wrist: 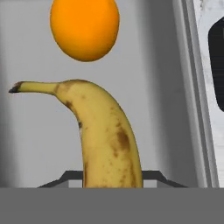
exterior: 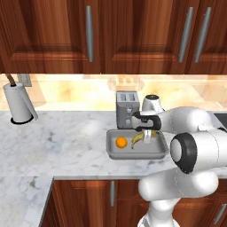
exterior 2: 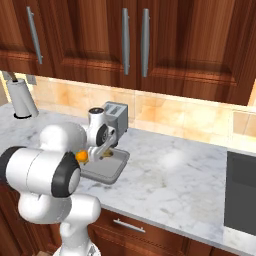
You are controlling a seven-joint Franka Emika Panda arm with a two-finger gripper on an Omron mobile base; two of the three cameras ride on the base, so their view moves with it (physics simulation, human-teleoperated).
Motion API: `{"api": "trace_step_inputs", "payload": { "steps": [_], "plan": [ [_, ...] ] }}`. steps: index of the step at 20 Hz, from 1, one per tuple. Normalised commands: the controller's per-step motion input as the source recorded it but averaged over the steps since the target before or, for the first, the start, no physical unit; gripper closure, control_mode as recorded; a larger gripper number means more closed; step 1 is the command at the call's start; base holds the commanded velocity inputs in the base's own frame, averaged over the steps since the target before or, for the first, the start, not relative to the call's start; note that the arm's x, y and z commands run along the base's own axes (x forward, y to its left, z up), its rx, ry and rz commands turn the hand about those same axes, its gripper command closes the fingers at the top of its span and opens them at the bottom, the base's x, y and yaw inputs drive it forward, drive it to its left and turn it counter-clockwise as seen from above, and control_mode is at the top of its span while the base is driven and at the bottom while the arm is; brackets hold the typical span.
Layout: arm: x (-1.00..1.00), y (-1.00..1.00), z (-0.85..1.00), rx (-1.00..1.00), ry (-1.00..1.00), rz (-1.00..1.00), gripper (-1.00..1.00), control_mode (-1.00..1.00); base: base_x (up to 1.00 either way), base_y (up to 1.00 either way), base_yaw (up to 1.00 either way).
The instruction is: Pick the banana and orange from the fridge and place them inside the tupperware on the counter.
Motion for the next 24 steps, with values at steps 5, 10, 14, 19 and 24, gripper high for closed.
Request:
{"api": "trace_step_inputs", "payload": {
  "steps": [5, 10, 14, 19, 24],
  "plan": [
    [0.46, 0.00, -0.41, 0.00, 0.00, 0.00, 1.00, -1.00, 0.00, 0.00, 0.00],
    [0.01, 0.00, -0.51, 0.00, 0.00, 0.00, 1.00, -1.00, 0.00, 0.00, 0.00],
    [0.00, 0.00, -0.50, 0.00, 0.00, 0.00, -1.00, -1.00, 0.00, 0.00, 0.00],
    [-0.15, 0.00, -0.27, 0.00, -0.10, 0.00, -1.00, -1.00, 0.00, 0.00, 0.00],
    [-0.42, 0.00, -0.01, 0.00, -0.21, 0.00, -1.00, -1.00, 0.00, 0.00, 0.00]
  ]
}}
